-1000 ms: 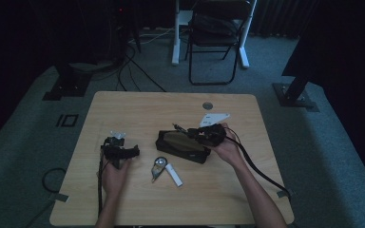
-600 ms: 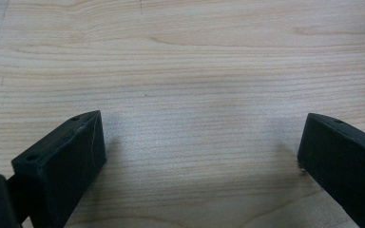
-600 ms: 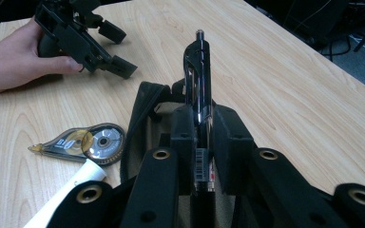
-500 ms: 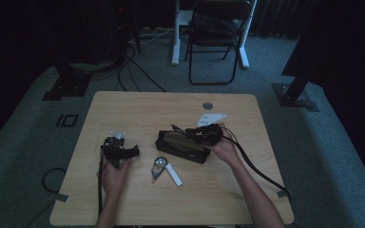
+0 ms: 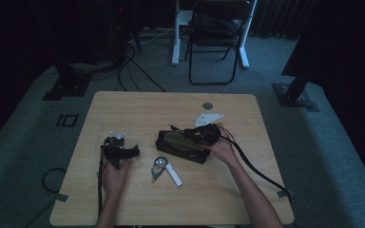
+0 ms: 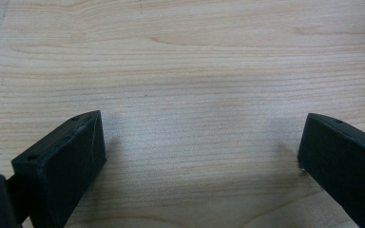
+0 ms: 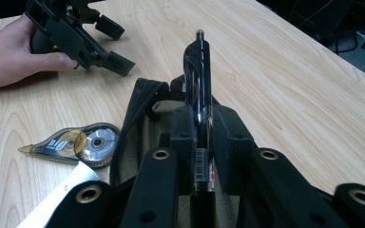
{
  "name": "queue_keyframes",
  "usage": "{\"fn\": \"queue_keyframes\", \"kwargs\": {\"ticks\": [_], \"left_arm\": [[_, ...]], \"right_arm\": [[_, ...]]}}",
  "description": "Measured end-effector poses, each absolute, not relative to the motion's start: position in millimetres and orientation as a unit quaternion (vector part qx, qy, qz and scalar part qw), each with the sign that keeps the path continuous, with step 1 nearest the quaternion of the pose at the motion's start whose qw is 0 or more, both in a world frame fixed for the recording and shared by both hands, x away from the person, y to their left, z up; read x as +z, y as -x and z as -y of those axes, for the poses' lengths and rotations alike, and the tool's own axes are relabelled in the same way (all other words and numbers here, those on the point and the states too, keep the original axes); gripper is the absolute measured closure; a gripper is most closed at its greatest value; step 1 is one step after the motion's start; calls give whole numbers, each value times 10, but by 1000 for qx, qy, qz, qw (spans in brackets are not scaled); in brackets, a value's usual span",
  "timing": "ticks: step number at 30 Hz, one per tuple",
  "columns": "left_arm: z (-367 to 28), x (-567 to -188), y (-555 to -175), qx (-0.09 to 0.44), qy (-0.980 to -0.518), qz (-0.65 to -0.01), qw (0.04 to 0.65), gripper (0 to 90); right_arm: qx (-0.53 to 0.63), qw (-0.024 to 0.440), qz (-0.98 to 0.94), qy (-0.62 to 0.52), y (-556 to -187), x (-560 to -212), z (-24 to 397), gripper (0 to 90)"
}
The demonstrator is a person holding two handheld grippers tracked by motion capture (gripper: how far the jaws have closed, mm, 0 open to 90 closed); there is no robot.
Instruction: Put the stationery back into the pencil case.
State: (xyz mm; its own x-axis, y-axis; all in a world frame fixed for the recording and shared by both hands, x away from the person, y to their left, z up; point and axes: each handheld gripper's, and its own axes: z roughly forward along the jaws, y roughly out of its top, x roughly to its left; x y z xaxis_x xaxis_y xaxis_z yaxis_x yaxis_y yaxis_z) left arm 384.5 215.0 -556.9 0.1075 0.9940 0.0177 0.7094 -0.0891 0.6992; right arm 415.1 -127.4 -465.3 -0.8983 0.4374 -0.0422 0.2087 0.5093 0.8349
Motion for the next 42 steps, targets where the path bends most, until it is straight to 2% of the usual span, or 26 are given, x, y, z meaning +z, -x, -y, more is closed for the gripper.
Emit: {"fn": "queue_keyframes", "kwargs": {"ticks": [42], "left_arm": [[-2152, -5567, -3844, 258, -693, -615, 274, 22]], "right_arm": [[425, 114, -881, -175, -4230, -4816, 1090, 792]]}}
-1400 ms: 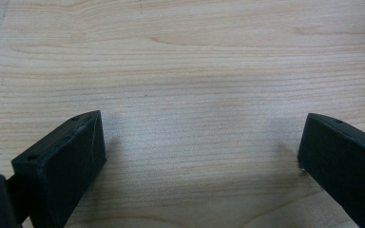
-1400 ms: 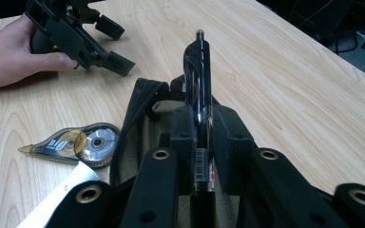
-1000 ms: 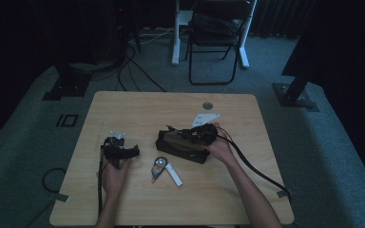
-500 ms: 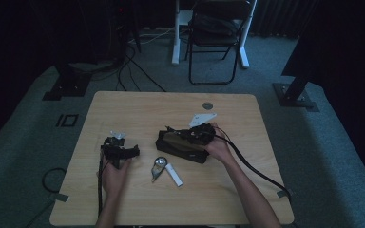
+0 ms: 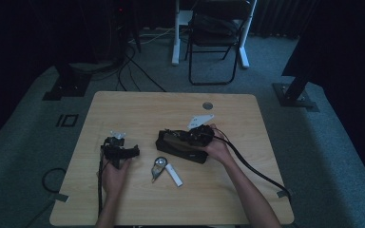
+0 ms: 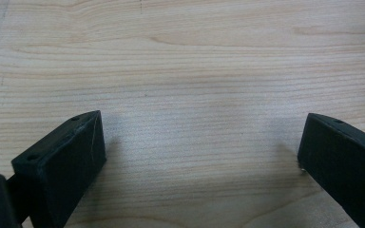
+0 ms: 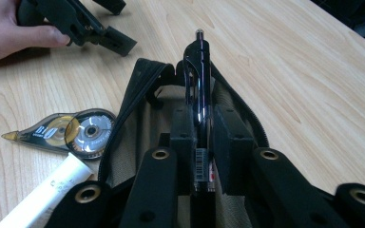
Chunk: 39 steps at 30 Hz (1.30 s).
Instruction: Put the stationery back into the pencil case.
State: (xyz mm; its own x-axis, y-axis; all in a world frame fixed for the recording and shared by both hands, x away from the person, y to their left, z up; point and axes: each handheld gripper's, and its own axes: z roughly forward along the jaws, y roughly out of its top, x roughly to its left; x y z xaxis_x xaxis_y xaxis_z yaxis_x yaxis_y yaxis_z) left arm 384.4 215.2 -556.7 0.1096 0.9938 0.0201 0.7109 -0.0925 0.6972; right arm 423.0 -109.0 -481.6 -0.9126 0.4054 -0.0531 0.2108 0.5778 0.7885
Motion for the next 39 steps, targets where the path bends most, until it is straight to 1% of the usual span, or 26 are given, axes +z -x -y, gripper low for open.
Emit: {"fn": "queue_keyframes", "kwargs": {"ticks": [20, 39], "left_arm": [[-2150, -5568, -3844, 258, -692, -616, 275, 22], [-2149, -5569, -3844, 258, -691, -616, 276, 22]], "right_arm": [[394, 117, -894, -175, -4210, -4915, 1074, 792], [363, 131, -907, -167, -4183, -4964, 1006, 790]]}}
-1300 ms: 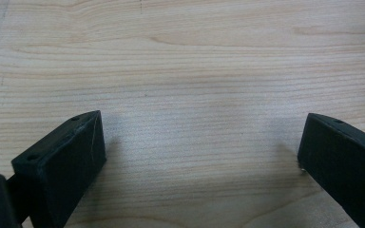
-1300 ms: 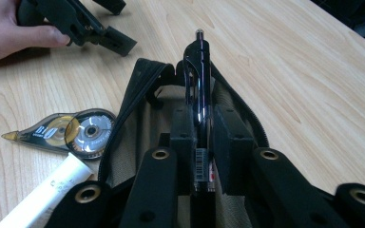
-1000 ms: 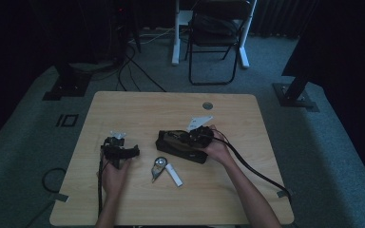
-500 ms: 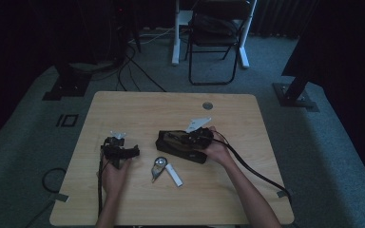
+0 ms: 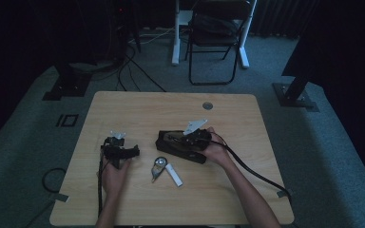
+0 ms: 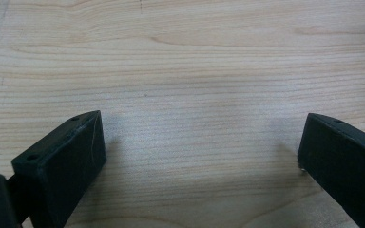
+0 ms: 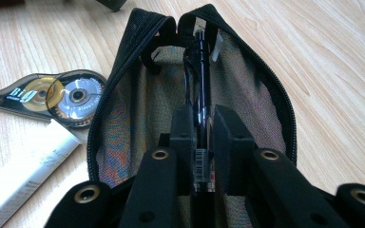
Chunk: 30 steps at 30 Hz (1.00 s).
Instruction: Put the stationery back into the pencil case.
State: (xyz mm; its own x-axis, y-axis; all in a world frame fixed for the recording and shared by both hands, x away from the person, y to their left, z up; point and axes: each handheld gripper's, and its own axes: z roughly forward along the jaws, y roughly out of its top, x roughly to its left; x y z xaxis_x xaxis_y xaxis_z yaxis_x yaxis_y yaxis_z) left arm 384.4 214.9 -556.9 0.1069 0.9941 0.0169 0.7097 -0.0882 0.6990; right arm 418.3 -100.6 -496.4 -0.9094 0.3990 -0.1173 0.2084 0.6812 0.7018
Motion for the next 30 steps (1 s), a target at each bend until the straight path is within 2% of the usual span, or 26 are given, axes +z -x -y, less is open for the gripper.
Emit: {"fn": "queue_keyframes", "kwargs": {"ticks": [11, 30], "left_arm": [[-2150, -5568, -3844, 258, -692, -616, 275, 22], [-2149, -5569, -3844, 258, -691, -616, 276, 22]], "right_arm": [[352, 129, -911, -169, -4182, -4983, 987, 786], [366, 136, -904, -172, -4157, -4927, 1007, 706]]}}
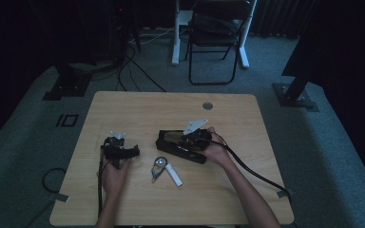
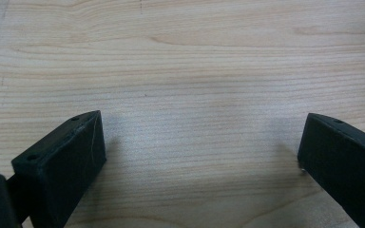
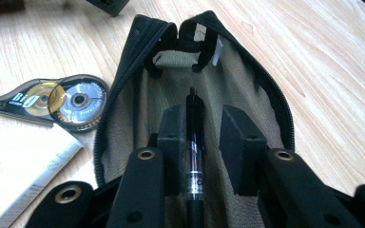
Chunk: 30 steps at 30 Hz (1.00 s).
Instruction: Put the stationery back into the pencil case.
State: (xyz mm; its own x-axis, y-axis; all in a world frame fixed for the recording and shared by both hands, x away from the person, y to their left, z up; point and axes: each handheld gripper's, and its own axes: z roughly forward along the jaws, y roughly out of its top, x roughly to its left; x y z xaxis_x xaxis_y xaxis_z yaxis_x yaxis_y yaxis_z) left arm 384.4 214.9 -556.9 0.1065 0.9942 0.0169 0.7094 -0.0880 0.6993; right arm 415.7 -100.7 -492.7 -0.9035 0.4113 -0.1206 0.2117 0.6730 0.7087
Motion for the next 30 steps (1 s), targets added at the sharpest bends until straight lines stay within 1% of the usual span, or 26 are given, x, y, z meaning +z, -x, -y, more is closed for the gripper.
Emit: {"fn": "queue_keyframes", "kwargs": {"ticks": [30], "left_arm": [[-2151, -5566, -3844, 257, -692, -616, 274, 22]], "right_arm": [[411, 145, -883, -177, -4014, -4744, 1053, 694]]}}
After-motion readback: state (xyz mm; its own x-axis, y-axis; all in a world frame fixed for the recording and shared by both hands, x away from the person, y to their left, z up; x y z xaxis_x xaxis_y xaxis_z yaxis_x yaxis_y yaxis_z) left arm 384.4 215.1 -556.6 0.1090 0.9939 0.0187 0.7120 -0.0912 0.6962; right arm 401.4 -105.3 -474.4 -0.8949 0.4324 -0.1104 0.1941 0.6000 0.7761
